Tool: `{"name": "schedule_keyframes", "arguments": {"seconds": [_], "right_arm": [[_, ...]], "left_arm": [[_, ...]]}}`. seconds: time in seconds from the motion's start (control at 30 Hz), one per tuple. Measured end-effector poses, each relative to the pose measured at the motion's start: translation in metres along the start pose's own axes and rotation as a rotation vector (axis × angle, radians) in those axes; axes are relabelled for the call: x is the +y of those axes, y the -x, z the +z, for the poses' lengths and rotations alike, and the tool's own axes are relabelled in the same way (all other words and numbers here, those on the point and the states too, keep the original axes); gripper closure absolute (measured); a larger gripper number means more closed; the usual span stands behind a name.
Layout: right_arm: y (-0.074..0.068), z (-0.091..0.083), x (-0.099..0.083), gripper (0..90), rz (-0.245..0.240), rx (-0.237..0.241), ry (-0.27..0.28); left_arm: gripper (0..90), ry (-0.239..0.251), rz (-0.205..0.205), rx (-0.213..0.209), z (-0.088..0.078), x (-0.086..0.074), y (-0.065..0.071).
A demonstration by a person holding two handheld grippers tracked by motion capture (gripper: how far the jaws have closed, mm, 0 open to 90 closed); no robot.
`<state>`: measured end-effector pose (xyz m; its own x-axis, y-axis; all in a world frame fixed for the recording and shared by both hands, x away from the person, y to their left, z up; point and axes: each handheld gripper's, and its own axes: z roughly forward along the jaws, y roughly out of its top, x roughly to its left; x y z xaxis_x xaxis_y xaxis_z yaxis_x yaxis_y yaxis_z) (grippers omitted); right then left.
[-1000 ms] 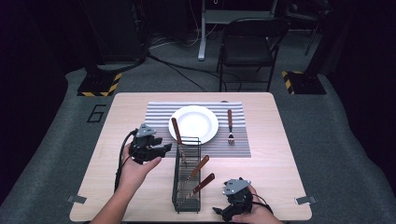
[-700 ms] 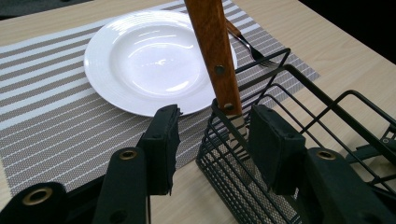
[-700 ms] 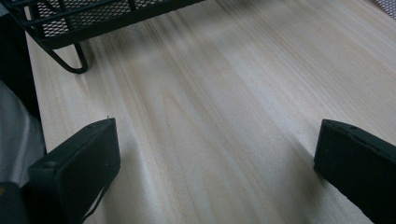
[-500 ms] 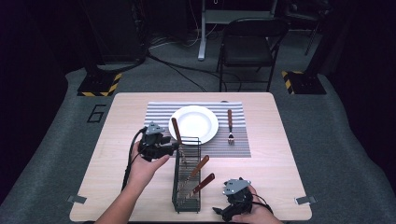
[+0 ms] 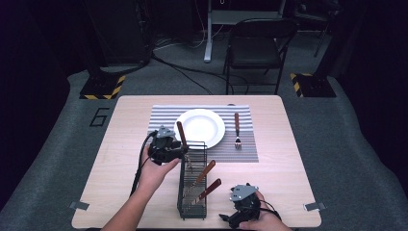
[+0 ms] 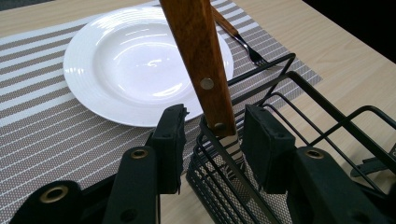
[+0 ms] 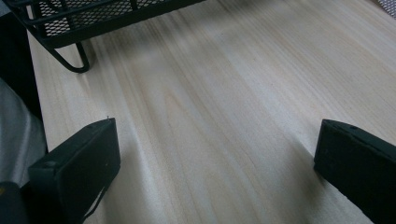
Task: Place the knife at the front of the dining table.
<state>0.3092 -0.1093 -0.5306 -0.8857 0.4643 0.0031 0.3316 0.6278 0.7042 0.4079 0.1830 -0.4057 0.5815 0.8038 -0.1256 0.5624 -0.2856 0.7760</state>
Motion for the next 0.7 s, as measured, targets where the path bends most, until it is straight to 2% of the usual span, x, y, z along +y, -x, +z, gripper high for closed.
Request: {"name": "schedule_keyframes", "arguments": {"seconds": [0.43,0.7], "right_arm": [[0.0,0.0,0.0,0.0,-0.001,0.001,0.0],[0.0,0.0,0.0,0.0,-0.002,0.001,0.0]], "left_arm": [[66.9,0.013,-0.008,-0.01,0.0044,-0.0004,0.0003],[69.0,0.029,0.006,-0.005,0.0037,-0.0009,0.0018]]}}
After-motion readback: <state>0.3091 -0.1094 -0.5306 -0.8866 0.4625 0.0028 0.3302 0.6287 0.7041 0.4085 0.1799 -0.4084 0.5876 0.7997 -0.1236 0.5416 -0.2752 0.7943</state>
